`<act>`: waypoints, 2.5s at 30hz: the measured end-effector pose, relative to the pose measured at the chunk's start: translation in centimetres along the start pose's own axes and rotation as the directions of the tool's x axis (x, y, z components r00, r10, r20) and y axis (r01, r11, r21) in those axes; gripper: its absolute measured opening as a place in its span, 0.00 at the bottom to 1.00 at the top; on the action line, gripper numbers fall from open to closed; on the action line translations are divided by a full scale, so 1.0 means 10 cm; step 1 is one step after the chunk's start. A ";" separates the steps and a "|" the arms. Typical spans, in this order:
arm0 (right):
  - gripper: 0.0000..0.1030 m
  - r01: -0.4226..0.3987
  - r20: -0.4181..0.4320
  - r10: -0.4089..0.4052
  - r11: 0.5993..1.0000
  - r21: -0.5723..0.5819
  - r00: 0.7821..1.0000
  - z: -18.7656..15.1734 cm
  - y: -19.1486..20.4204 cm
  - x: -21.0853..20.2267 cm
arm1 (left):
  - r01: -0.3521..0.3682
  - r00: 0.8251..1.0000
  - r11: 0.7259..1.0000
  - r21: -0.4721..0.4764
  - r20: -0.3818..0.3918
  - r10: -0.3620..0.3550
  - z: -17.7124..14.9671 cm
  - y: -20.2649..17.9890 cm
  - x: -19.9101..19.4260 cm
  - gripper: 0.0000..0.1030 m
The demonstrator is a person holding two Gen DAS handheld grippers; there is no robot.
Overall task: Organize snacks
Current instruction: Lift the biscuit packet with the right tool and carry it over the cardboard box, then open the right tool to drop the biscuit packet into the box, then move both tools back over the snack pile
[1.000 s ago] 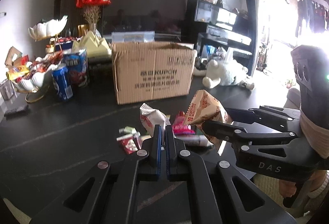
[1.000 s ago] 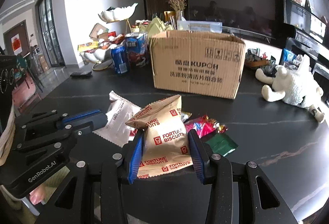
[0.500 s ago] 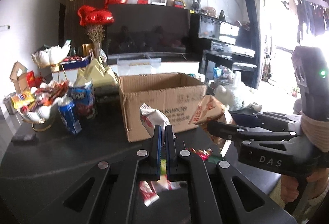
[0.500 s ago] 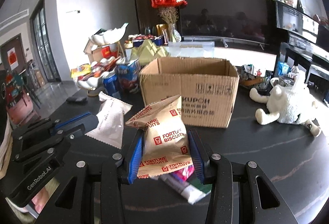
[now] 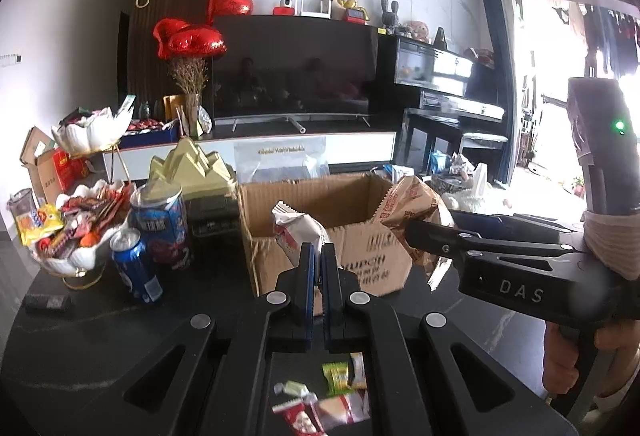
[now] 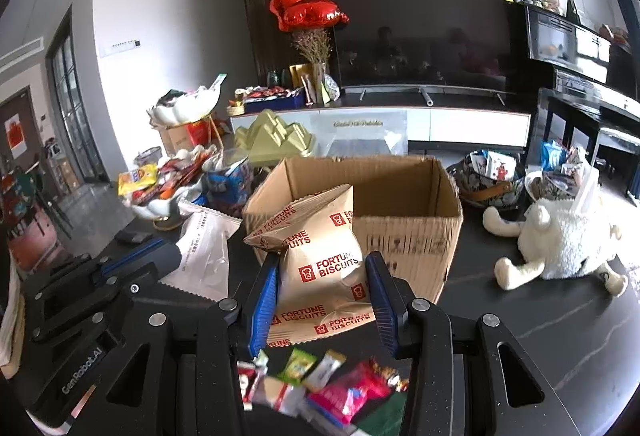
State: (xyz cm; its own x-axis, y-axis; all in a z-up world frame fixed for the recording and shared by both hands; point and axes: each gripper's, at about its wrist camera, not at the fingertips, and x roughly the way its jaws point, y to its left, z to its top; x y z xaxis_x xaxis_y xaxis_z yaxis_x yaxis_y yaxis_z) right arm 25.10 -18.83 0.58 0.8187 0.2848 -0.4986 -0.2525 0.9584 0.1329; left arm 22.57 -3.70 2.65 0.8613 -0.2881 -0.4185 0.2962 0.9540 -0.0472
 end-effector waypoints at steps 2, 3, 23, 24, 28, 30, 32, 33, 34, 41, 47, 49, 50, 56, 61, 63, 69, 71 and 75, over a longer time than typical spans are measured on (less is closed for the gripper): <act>0.43 0.001 -0.001 -0.001 1.000 0.000 1.000 0.08 -0.02 0.05 | -0.004 1.000 1.000 0.003 0.012 0.004 0.08 0.02 0.04 0.05; 0.43 0.001 -0.002 -0.001 1.000 0.002 1.000 0.13 -0.03 0.09 | -0.005 1.000 1.000 0.004 0.017 0.005 0.12 0.03 0.06 0.05; 0.43 0.040 -0.046 -0.038 0.999 0.033 0.998 0.56 -0.46 0.83 | -0.018 1.000 0.998 0.056 0.010 0.018 0.54 0.15 1.00 0.06; 0.43 0.040 -0.047 -0.039 0.999 0.036 0.998 0.57 -0.48 0.86 | -0.023 1.000 0.998 0.059 0.009 0.023 0.55 0.15 1.05 0.07; 0.59 0.098 -0.050 -0.097 0.995 0.022 0.994 0.60 -0.53 0.99 | -0.054 0.998 0.997 0.063 -0.018 0.055 0.55 0.19 1.17 0.35; 0.60 0.116 -0.048 -0.114 0.993 0.026 0.992 0.58 -0.53 0.96 | -0.068 0.997 0.996 0.058 -0.039 0.070 0.52 0.21 1.18 0.36; 0.60 0.109 -0.047 -0.107 0.993 0.037 0.993 0.55 -0.54 0.92 | -0.089 0.994 0.995 0.045 -0.062 0.092 0.47 0.22 1.14 0.40; 0.60 0.106 -0.043 -0.105 0.994 0.039 0.994 0.52 -0.52 0.88 | -0.093 0.993 0.995 0.039 -0.069 0.096 0.45 0.22 1.10 0.42; 0.60 0.104 -0.042 -0.103 0.994 0.038 0.994 0.50 -0.50 0.85 | -0.091 0.993 0.995 0.033 -0.073 0.093 0.44 0.22 1.06 0.43; 0.60 0.058 -0.028 -0.057 0.997 0.047 0.998 0.33 -0.34 0.54 | -0.107 0.991 0.994 0.014 -0.074 0.108 0.33 0.18 0.65 0.51; 0.60 0.024 -0.015 -0.024 0.998 0.049 1.000 0.19 -0.23 0.29 | -0.115 0.992 0.993 0.014 -0.053 0.116 0.28 0.12 0.28 0.57; 0.60 0.010 -0.013 -0.009 0.999 0.051 1.000 0.15 -0.18 0.22 | -0.103 0.993 0.995 0.001 -0.060 0.103 0.26 0.12 0.20 0.59; 0.60 0.004 -0.009 -0.004 0.999 0.050 1.000 0.13 -0.15 0.17 | -0.094 0.994 0.996 -0.004 -0.063 0.093 0.25 0.13 0.15 0.59; 0.60 0.001 0.027 -0.001 1.000 0.002 1.000 -0.05 0.04 -0.09 | -0.095 0.993 0.995 -0.028 -0.066 0.093 0.08 0.13 -0.10 0.62; 0.60 -0.002 0.032 0.002 1.000 0.008 0.999 -0.20 0.10 -0.20 | -0.115 0.992 0.992 -0.050 -0.059 0.112 -0.12 0.11 -0.28 0.66; 0.60 -0.006 0.027 0.005 1.000 0.012 1.000 -0.26 0.10 -0.22 | -0.116 0.991 0.992 -0.054 -0.070 0.112 -0.22 0.11 -0.31 0.66; 0.60 -0.013 0.002 0.013 0.999 0.030 1.000 -0.46 0.11 -0.24 | -0.122 0.985 0.991 -0.059 -0.132 0.114 -0.47 0.10 -0.29 0.68; 0.60 -0.015 -0.018 0.016 0.999 0.038 1.000 -0.53 0.11 -0.21 | -0.127 0.981 0.989 -0.074 -0.157 0.114 -0.57 0.12 -0.26 0.69; 0.60 -0.010 -0.058 0.013 0.999 0.052 0.998 -0.70 0.09 -0.15 | -0.129 0.973 0.989 -0.073 -0.203 0.112 -0.73 0.11 -0.20 0.69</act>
State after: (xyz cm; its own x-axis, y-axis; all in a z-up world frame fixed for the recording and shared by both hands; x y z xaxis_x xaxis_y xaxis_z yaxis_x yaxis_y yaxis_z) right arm 20.04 -18.50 -4.60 0.7845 0.2954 -0.5453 -0.2329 0.9552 0.1824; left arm 18.19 -1.46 -3.22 0.7874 -0.1570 -0.5962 0.1521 0.9866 -0.0588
